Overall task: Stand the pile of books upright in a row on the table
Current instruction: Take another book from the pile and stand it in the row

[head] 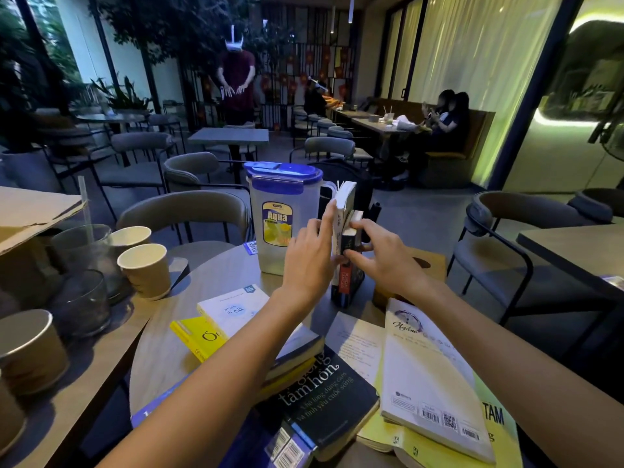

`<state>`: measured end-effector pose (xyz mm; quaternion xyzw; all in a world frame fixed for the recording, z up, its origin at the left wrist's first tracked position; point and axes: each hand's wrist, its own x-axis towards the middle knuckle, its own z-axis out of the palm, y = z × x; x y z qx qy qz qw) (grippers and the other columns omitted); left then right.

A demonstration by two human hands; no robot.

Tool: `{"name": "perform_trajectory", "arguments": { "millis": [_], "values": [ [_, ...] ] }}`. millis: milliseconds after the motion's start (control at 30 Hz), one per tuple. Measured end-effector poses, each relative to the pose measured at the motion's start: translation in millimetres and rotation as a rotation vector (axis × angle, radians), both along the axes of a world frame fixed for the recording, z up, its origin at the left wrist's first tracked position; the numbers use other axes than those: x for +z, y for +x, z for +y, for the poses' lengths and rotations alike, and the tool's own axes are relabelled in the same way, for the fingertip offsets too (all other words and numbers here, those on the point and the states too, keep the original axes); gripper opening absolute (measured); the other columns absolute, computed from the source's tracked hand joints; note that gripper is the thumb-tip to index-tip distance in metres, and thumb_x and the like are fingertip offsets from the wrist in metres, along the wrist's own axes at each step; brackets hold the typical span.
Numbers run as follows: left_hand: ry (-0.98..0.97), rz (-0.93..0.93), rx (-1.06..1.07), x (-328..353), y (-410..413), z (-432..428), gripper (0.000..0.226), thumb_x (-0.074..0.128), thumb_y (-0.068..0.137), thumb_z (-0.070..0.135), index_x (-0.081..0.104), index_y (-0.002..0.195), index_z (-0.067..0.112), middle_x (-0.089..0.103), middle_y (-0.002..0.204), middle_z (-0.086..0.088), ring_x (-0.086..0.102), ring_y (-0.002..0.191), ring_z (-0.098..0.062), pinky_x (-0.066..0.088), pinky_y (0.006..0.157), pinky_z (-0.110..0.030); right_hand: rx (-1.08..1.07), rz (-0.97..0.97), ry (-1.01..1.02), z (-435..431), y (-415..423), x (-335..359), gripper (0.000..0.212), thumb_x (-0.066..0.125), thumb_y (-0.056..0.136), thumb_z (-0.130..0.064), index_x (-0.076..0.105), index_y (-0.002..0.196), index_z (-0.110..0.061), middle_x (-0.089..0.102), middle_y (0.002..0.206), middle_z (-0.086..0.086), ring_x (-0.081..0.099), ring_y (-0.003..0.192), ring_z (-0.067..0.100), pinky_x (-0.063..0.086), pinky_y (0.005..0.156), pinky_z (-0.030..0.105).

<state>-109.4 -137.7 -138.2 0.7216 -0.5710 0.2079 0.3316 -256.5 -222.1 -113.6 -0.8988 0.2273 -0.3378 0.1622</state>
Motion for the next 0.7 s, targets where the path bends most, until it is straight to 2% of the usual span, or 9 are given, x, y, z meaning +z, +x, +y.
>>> {"name": "perform_trajectory", "arguments": {
  "millis": [100,167,300,367,533,700],
  "values": [
    [-0.009,0.039,0.007,-0.3,1.1,-3.5,0.111,0.082,0.078,0.037,0.004,0.157,0.024,0.058,0.115,-0.012,0.061,0.092,-0.025,0.054,0.075,-0.043,-0.024,-0.003,0.007,-1.7,1.1,-1.6,0.05,0.073,0.09,-0.02,0.053,0.135,-0.014,0.064,0.125,0.004,0.06,0.106,0.007,0.053,0.085,0.018],
    [-0.001,0.089,0.002,-0.2,2.7,-4.4,0.109,0.082,0.078,0.036,0.01,0.157,0.021,0.057,0.117,-0.011,0.06,0.095,-0.025,0.055,0.077,-0.043,-0.022,-0.003,0.013,-1.3,1.8,-2.0,0.051,0.073,0.09,-0.02,0.052,0.137,-0.013,0.064,0.126,0.005,0.061,0.107,0.009,0.049,0.085,0.015],
    [0.023,0.15,0.001,1.1,7.5,-6.2,0.099,0.082,0.077,0.037,0.021,0.154,0.018,0.059,0.119,-0.008,0.06,0.102,-0.023,0.054,0.082,-0.04,-0.016,0.006,0.017,-3.1,4.1,-1.9,0.051,0.072,0.09,-0.022,0.052,0.137,-0.015,0.064,0.125,0.004,0.063,0.111,0.014,0.056,0.093,0.031],
    [0.029,0.151,0.015,2.1,9.3,-7.1,0.095,0.082,0.077,0.039,0.026,0.152,0.018,0.059,0.119,-0.008,0.06,0.103,-0.022,0.055,0.084,-0.039,-0.023,0.009,0.023,-4.0,4.9,-1.6,0.052,0.072,0.09,-0.023,0.051,0.137,-0.016,0.063,0.125,0.003,0.064,0.11,0.015,0.058,0.093,0.037],
    [0.038,0.141,0.034,3.7,11.2,-7.9,0.086,0.081,0.076,0.046,0.037,0.144,0.018,0.061,0.113,-0.005,0.06,0.097,-0.021,0.055,0.08,-0.038,-0.028,0.022,0.024,-4.2,4.2,-0.9,0.054,0.072,0.09,-0.024,0.05,0.138,-0.017,0.062,0.125,0.004,0.065,0.109,0.016,0.059,0.091,0.041],
    [0.063,0.118,0.018,4.5,11.2,-6.8,0.072,0.076,0.082,0.045,0.043,0.138,0.017,0.064,0.119,-0.006,0.062,0.103,-0.023,0.054,0.083,-0.038,-0.022,0.032,0.023,-6.9,4.6,-0.8,0.055,0.072,0.09,-0.023,0.049,0.14,-0.016,0.062,0.125,0.007,0.066,0.106,0.018,0.059,0.089,0.04]
  ]
}}
